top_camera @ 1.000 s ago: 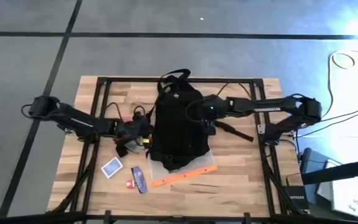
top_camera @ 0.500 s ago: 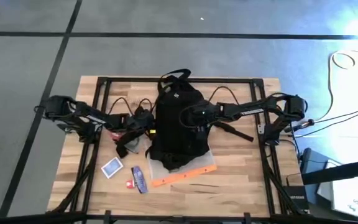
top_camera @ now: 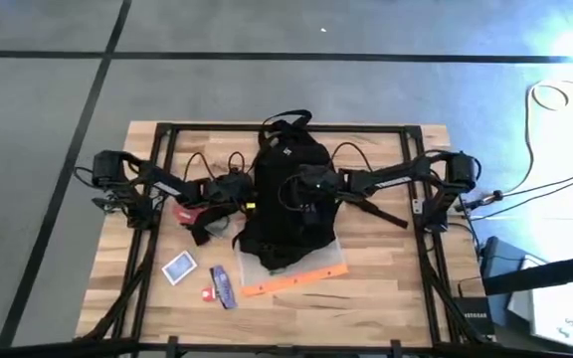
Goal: Unpack backpack
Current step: Remove the pink cellphone from the black backpack
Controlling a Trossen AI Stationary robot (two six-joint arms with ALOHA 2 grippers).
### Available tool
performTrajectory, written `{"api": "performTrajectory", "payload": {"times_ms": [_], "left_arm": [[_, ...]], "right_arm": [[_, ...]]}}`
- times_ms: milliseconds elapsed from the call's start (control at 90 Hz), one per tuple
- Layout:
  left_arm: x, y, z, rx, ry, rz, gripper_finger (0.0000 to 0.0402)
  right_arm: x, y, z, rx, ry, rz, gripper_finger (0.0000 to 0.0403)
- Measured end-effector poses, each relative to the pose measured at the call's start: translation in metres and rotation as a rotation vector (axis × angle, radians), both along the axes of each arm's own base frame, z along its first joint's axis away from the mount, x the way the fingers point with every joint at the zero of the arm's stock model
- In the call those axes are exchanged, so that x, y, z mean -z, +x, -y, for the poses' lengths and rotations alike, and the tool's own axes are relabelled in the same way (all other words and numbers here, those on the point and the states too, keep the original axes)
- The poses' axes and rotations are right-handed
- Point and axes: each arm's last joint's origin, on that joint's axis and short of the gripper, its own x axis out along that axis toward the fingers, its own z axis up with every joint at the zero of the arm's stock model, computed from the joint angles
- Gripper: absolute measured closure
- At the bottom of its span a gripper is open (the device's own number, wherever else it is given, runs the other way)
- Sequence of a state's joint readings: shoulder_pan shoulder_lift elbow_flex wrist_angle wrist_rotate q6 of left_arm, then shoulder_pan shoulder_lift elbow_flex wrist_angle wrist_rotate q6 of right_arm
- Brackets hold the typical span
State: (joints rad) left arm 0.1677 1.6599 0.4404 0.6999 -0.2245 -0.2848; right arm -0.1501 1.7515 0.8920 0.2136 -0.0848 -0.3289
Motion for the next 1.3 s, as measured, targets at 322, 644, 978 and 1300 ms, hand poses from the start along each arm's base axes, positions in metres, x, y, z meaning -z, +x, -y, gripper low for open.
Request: {"api": "performTrajectory", "payload": {"times_ms": [322,644,978,1300], "left_arm": [[0.0,0.0,0.0,-0.023,-0.042,0.018,0.0384],[0.0,0.0,-0.001,-0.027,-0.048,0.018,0.0384],[0.0,0.0,-0.001,-0.025,-0.043,0.013,0.0384],[0.001,-0.001,-0.006,-0.006,0.009,-0.015,0.0384]], "right_arm": [[-0.031,0.02,0.003,0.087,0.1,0.164,0.016],[-0.011,0.005,0.005,0.097,-0.091,-0.122,0.016],[-0.005,-0.003,0.005,0.043,-0.195,-0.242,0.016],[-0.01,-0.015,0.004,0.104,-0.109,-0.317,0.016]]}}
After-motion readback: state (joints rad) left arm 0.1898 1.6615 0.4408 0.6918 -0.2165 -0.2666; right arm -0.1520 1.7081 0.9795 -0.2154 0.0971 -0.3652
